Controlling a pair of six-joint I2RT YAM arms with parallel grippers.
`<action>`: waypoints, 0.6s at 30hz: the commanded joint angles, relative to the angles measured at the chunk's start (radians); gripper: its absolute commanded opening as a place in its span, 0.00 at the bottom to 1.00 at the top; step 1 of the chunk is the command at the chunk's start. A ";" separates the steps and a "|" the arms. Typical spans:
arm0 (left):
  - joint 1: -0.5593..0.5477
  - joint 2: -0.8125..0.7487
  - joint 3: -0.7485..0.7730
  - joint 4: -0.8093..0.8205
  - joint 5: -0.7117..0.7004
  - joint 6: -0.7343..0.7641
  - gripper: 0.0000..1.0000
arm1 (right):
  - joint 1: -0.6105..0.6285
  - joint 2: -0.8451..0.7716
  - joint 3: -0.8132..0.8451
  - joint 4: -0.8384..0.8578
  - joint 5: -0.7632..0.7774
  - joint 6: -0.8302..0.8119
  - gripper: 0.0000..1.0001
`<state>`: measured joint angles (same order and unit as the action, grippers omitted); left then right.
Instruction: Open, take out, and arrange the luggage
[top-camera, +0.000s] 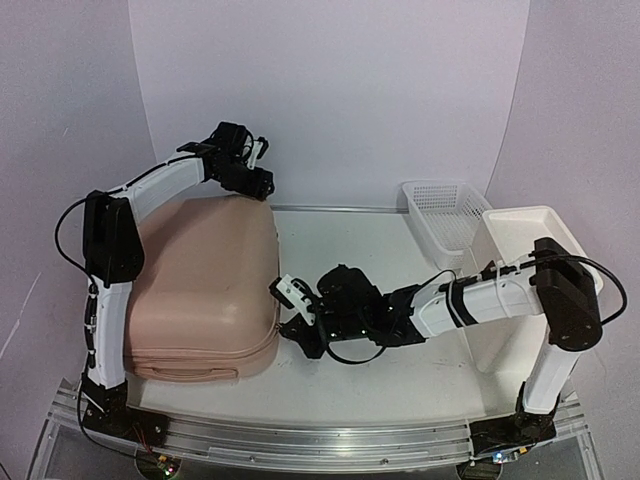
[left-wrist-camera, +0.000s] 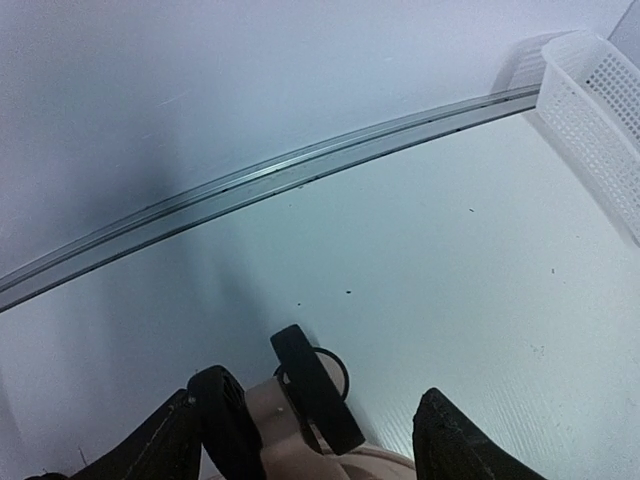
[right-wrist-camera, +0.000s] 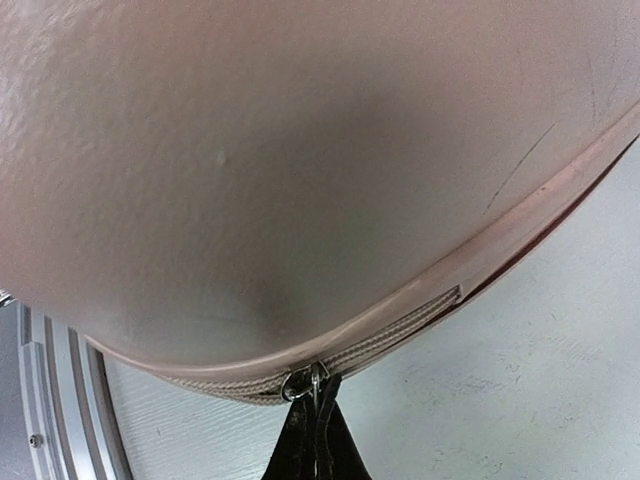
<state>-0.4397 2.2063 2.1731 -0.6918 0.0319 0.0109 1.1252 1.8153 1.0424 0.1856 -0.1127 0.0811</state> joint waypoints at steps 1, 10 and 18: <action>-0.010 -0.075 -0.169 -0.142 0.089 0.073 0.70 | -0.065 0.005 0.092 -0.014 0.214 0.015 0.00; -0.007 -0.164 -0.236 -0.132 0.112 0.044 0.72 | -0.159 0.117 0.221 -0.043 0.078 0.009 0.00; 0.122 -0.456 -0.244 -0.208 0.068 -0.167 0.92 | -0.352 0.133 0.195 -0.046 0.089 0.036 0.00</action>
<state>-0.3969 1.9835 1.9671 -0.7265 0.1120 -0.0113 0.9726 1.9114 1.1976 0.0845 -0.1661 0.1062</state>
